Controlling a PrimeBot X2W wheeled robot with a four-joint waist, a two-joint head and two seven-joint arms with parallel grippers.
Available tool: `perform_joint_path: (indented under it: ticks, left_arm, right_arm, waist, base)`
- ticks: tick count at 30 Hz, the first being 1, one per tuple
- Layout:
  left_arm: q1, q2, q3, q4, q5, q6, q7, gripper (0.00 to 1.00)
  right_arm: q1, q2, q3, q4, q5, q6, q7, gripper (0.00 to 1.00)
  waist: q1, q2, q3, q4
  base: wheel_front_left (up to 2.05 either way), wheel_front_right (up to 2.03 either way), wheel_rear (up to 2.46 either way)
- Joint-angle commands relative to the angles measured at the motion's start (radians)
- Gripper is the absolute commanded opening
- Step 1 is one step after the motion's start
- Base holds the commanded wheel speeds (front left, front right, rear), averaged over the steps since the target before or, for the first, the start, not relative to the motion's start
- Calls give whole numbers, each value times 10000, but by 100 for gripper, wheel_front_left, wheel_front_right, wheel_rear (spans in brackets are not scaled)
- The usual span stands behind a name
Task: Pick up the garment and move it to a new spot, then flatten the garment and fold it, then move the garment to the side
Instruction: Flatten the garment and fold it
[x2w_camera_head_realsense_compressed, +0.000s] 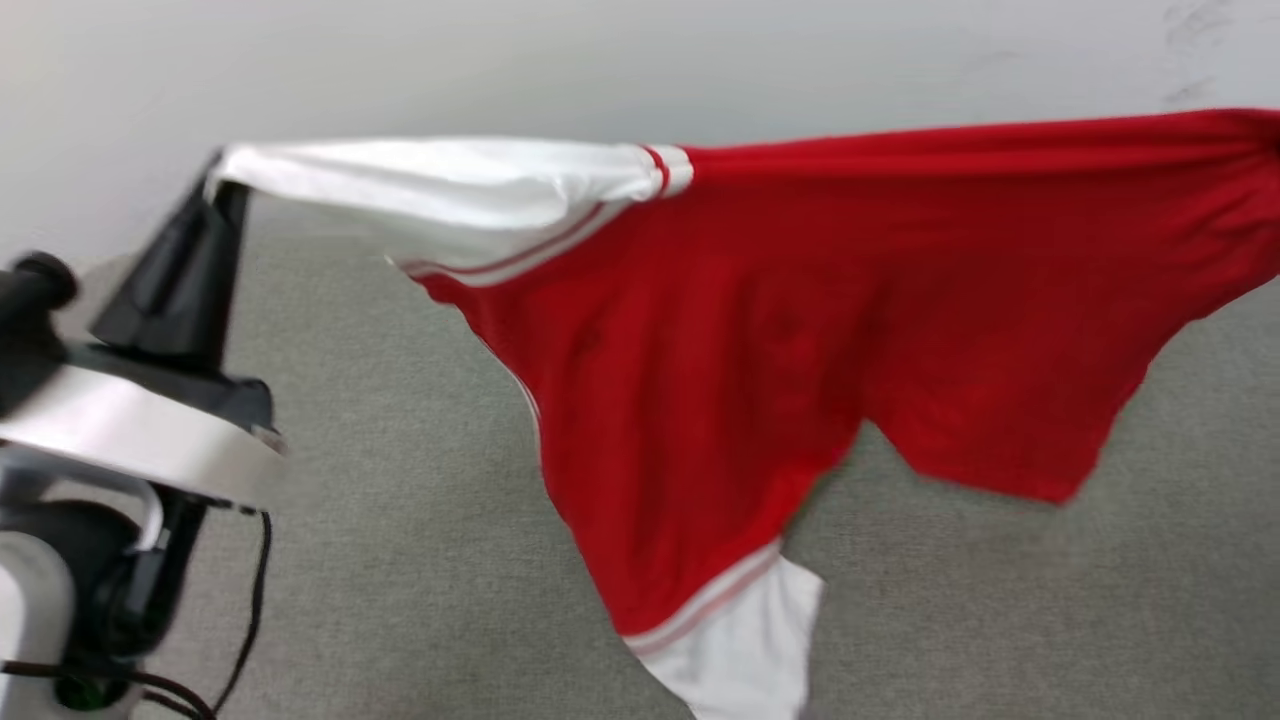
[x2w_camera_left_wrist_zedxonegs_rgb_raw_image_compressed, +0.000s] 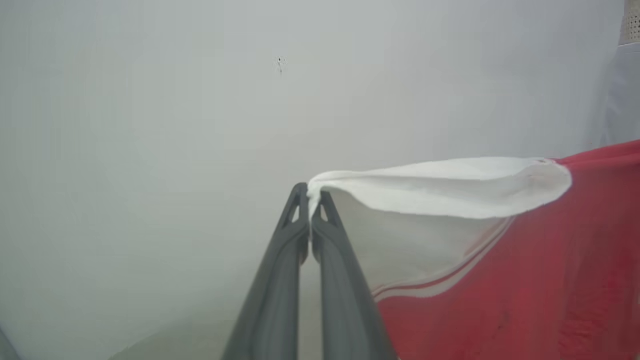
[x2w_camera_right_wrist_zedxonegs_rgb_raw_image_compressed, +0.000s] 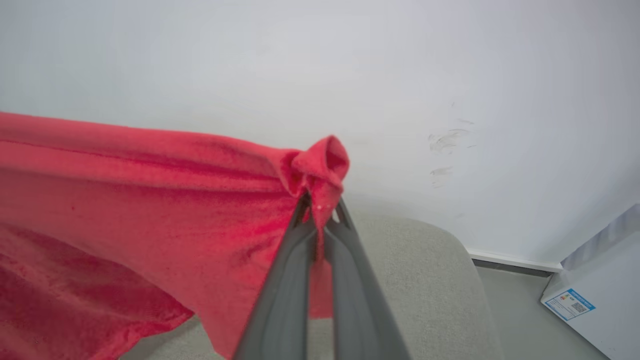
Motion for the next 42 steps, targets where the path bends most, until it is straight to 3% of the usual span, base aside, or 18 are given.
perform_joint_path:
  ticks: [1, 12, 21, 30, 35, 42]
  left_arm:
    - [-318, 115, 278, -109, 130, 127, -167, 0]
    - [-1839, 484, 1094, -596, 390, 136, -798, 0]
    - [-4076, 1097, 883, 347, 539, -607, -718, 0]
    - [-7632, 1588, -63, 2577, 1060, -1930, -609, 0]
    - [-10093, 1336, -762, 4238, 1614, -2447, -913, 0]
    - [-13204, 769, -1599, 6565, 2441, -2697, -1686, 0]
  right_arm:
    - [160, 53, -153, -339, -61, -22, -84, 0]
    - [-62, 330, -689, -1993, -106, -22, -321, 0]
    - [-1251, 400, -700, -1977, -406, -22, -932, 0]
    - [-3554, 224, -330, -825, -1121, -22, -1783, 0]
    - [-5407, 242, 153, 474, -1637, -22, -2515, 0]
    - [-7939, 462, 704, 2593, -2421, -22, -3717, 0]
  waist:
    - [0, 0, -109, -178]
    - [0, 0, 127, -493]
    - [0, 0, 1231, -590]
    - [0, 0, 3288, -552]
    - [0, 0, 4364, -548]
    - [0, 0, 5533, -539]
  base:
    - [0, 0, 0]
    - [0, 0, 0]
    - [0, 0, 0]
    - [0, 0, 0]
    - [0, 0, 0]
    - [0, 0, 0]
